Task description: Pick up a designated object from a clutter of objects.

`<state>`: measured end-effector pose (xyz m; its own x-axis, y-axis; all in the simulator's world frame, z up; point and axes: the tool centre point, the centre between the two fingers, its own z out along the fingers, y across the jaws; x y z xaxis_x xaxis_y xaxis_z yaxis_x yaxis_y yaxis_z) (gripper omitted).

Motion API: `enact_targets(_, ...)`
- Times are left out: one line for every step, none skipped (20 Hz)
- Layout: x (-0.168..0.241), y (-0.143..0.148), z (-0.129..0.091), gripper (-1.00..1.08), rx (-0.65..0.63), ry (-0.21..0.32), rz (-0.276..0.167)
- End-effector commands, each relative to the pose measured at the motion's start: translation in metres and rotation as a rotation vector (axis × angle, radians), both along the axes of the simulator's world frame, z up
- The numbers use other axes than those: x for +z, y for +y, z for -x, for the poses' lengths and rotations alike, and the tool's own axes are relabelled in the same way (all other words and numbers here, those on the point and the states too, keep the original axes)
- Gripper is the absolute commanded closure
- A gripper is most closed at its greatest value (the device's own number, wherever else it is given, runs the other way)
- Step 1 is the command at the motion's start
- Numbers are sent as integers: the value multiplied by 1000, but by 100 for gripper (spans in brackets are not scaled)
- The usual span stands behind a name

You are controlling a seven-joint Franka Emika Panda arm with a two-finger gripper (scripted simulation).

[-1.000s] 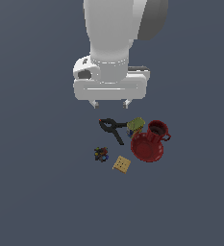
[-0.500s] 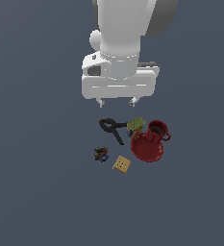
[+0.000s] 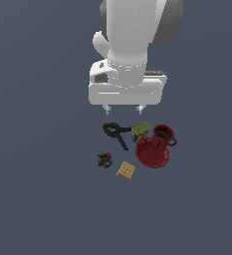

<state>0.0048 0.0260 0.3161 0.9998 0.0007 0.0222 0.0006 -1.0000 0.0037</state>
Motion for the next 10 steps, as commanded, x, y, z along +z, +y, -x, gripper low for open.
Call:
enact_targets(-7, 4, 1, -92, -28, 1, 0)
enact_targets(-10, 5, 2, -92, -41, 1, 0)
enact_targets(-14, 7, 3, -92, -55, 1, 0)
enact_targets(-17, 9, 3, -92, -70, 1, 0)
enact_targets(-21, 11, 4, -92, -86, 2, 0)
enact_targets(-25, 13, 5, -92, -103, 2, 0)
enact_targets(-30, 15, 6, -92, -121, 2, 0)
enact_targets(-34, 18, 7, -92, -140, 2, 0)
enact_targets(-39, 20, 9, -92, -160, 3, 0)
enact_targets(-44, 23, 10, -92, -180, 3, 0)
